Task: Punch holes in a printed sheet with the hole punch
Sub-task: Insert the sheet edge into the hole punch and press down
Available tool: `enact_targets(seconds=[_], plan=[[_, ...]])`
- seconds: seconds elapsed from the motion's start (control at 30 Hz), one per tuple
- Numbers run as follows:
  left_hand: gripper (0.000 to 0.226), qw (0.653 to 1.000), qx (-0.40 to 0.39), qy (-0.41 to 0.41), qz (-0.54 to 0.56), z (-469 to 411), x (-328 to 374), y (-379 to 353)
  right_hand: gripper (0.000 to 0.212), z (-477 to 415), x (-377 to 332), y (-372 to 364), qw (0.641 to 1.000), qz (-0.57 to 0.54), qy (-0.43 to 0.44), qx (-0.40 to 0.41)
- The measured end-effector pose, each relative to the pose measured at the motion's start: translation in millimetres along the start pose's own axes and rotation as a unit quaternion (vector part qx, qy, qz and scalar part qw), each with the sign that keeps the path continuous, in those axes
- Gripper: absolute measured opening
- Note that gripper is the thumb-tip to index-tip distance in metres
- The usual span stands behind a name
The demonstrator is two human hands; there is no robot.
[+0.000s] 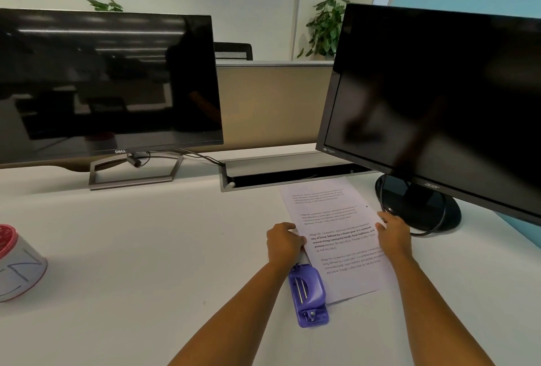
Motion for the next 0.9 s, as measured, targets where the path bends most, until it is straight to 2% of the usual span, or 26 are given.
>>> enact_targets(seconds=[0.13,0.23,0.47,0.57,0.8,0.9], plan=[[0.047,0.998,0.016,-0.030,-0.045,0,-4,-1,0.042,3,-2,-8,0.999,0.040,0.022,0.000],[0.034,0.992,0.021,-0.067,-0.101,-1,-4,-1,0.042,6,-3,-12,0.997,0.062,0.039,0.007],[0.028,0.971,0.013,-0.142,-0.193,1,-11,-3,0.035,11,3,-14,0.987,0.131,0.092,0.030],[0.034,0.959,-0.007,-0.167,-0.227,2,-16,-3,0.035,13,2,-15,0.984,0.143,0.105,0.032],[0.042,0.909,-0.062,-0.198,-0.361,-4,-11,-2,0.042,12,0,-16,0.976,0.183,0.120,0.002],[0.045,0.905,-0.073,-0.198,-0.370,-5,-12,-1,0.043,12,-1,-16,0.974,0.193,0.117,-0.006]])
Point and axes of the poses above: each hand's wrist, its own z-axis away from the middle knuckle, its own y-axis out of the back of the hand, x = y × z, the point moved 1 cm from there along -z, towards the middle knuckle, and after that the axes turned 1 degree about y, right-handed, at the moved point
